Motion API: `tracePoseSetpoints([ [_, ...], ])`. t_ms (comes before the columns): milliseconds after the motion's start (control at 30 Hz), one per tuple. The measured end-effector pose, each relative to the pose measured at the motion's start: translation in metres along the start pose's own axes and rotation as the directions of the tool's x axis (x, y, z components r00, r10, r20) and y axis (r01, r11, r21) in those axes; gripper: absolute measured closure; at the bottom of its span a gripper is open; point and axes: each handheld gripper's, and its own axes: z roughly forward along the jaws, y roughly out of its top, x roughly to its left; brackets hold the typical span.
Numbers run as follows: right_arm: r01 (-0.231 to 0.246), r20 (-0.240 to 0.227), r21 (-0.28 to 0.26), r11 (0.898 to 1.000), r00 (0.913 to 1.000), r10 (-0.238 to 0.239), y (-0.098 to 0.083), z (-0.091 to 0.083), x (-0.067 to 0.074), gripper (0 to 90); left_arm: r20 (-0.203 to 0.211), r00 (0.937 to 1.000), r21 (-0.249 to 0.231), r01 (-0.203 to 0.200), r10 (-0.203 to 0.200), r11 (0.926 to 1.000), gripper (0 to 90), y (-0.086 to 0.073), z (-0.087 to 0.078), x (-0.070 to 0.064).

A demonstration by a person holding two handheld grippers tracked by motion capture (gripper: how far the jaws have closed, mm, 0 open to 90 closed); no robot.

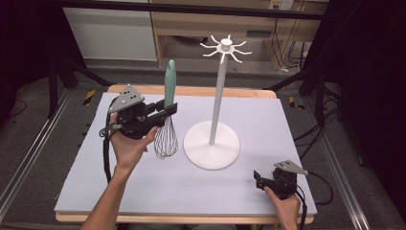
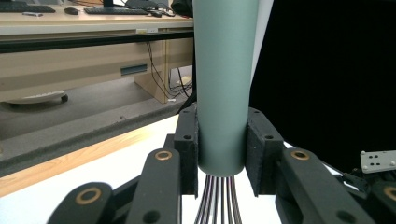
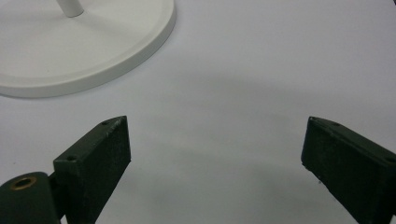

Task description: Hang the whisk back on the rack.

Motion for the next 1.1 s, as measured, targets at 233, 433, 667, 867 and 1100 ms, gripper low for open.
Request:
tracePoseSetpoints([
  [233, -0.003, -0.003, 0.000, 1.000, 1.0000, 0.003, 0.000, 0.000, 0.000, 8.7, 0.009, 0.9999, -0.007, -0.009, 0.009, 0.9999, 68.7, 0.007, 0.006, -0.006],
  [433, -0.004, -0.003, -0.002, 1.000, 1.0000, 0.004, 0.000, -0.001, 0.000, 8.7, 0.013, 0.9998, -0.014, -0.016, 0.016, 0.9998, 68.7, 0.011, 0.009, -0.008],
  [667, -0.006, -0.006, -0.001, 1.000, 1.0000, 0.006, 0.000, -0.001, -0.001, 8.7, 0.024, 0.9995, -0.017, -0.020, 0.020, 0.9997, 68.7, 0.018, 0.014, -0.011],
  [867, -0.007, -0.007, -0.003, 1.000, 0.9999, 0.007, 0.000, -0.001, 0.000, 8.7, 0.028, 0.9992, -0.015, -0.030, 0.030, 0.9994, 68.7, 0.023, 0.020, -0.015],
  [1100, -0.006, -0.007, -0.003, 1.000, 1.0000, 0.006, 0.000, -0.001, -0.001, 8.7, 0.041, 0.9986, -0.014, -0.033, 0.034, 0.9993, 68.7, 0.026, 0.027, -0.019],
])
